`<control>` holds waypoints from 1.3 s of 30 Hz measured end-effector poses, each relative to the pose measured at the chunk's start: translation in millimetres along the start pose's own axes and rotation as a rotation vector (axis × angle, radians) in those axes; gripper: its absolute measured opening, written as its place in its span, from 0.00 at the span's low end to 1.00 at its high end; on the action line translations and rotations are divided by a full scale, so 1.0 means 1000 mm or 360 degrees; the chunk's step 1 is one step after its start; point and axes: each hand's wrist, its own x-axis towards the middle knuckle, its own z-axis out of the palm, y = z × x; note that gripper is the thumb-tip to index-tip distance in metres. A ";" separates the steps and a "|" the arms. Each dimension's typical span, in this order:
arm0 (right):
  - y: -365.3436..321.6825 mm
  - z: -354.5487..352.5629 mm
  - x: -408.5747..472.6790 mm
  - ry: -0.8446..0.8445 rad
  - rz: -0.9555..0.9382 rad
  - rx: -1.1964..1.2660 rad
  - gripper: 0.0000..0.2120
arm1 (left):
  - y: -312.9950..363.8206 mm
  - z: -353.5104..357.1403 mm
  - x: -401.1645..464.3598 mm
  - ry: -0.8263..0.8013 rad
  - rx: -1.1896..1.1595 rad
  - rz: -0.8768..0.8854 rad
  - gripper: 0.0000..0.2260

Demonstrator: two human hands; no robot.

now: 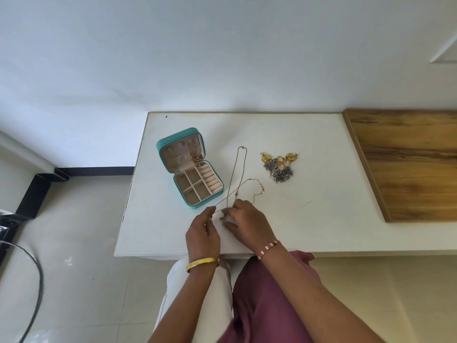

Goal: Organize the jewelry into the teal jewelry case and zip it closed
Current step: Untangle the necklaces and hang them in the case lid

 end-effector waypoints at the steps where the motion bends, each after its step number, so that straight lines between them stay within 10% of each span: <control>1: -0.001 0.004 0.001 0.0021 -0.0026 -0.0034 0.16 | 0.001 0.000 0.000 -0.0001 -0.0018 -0.0032 0.15; 9: -0.005 0.008 0.005 0.0219 -0.0089 -0.0044 0.05 | 0.003 0.000 0.001 -0.0052 -0.0036 -0.0095 0.14; 24: -0.010 -0.106 0.049 0.0549 0.0594 0.1561 0.11 | 0.042 -0.018 -0.007 -0.0145 -0.0221 0.0043 0.12; 39: -0.077 -0.232 -0.011 0.0521 0.0218 0.1885 0.11 | 0.131 -0.068 -0.035 -0.0045 -0.0377 0.0540 0.11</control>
